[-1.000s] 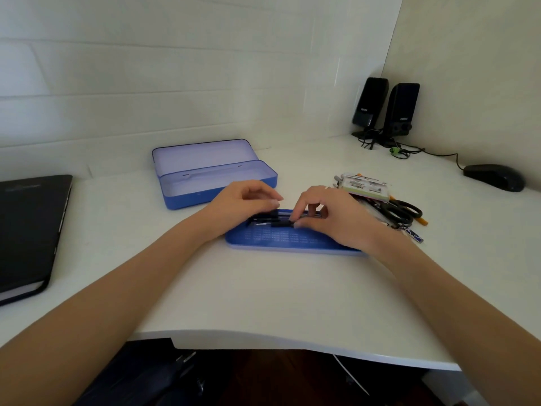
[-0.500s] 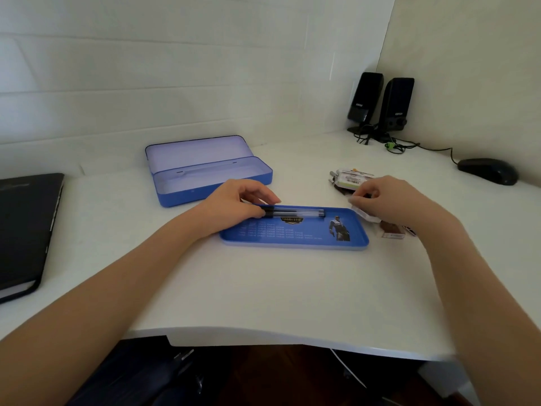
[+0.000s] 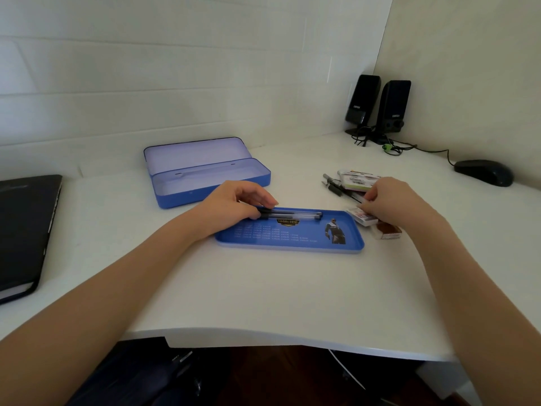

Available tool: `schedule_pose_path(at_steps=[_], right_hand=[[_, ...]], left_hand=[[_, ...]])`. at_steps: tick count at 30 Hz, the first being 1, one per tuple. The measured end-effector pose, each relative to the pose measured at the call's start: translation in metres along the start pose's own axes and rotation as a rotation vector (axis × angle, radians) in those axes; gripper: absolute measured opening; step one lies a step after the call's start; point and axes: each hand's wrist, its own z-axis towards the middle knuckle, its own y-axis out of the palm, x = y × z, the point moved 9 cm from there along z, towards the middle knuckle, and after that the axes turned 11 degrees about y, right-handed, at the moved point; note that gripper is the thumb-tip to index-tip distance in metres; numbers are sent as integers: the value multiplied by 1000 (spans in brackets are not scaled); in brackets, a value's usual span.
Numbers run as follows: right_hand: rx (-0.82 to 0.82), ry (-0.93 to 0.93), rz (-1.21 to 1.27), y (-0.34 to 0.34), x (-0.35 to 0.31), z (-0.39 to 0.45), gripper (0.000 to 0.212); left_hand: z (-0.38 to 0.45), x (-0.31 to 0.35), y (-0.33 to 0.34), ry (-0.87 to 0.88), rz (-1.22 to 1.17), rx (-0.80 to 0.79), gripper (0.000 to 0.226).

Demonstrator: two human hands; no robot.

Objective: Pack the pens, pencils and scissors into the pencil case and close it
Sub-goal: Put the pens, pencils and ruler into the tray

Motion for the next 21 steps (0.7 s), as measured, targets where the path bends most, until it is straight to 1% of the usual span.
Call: schedule_pose_path(at_steps=[3,8,11,12,13,15,16,18,20,21], right_hand=[[-38,1,7,2,-1,-3,18],[124,-80,94,-14,-12,-19,17],[196,-170,245,-26,-21,-28,16],[173,-205,320,-29,-25,-31,14],[109,-239,401,-28,-30,-35,11],[-73,-335,487,-20,-46,-49,5],[-136,-403,458,-15,-55,-57,5],[-192,-514,379,-6,-68,-68,7],[-218,-584,346,0,-76,-77,11],[-240,-618,342,4,-81,-82,11]], left_hand=[[0,-1,0,-3,-8,2,44],[0,-3,-1,0,-21,13,44],[1,-2,-1,-2,-18,7,43],[0,-2,-1,-4,-32,14,42],[0,-1,-2,-10,-59,35,40],[-1,-3,-8,-38,-132,123,35],[-1,-6,-13,-61,-167,174,32],[0,-11,-20,-102,-250,241,31],[0,-13,-21,-129,-310,253,31],[0,-12,-19,-132,-303,237,30]])
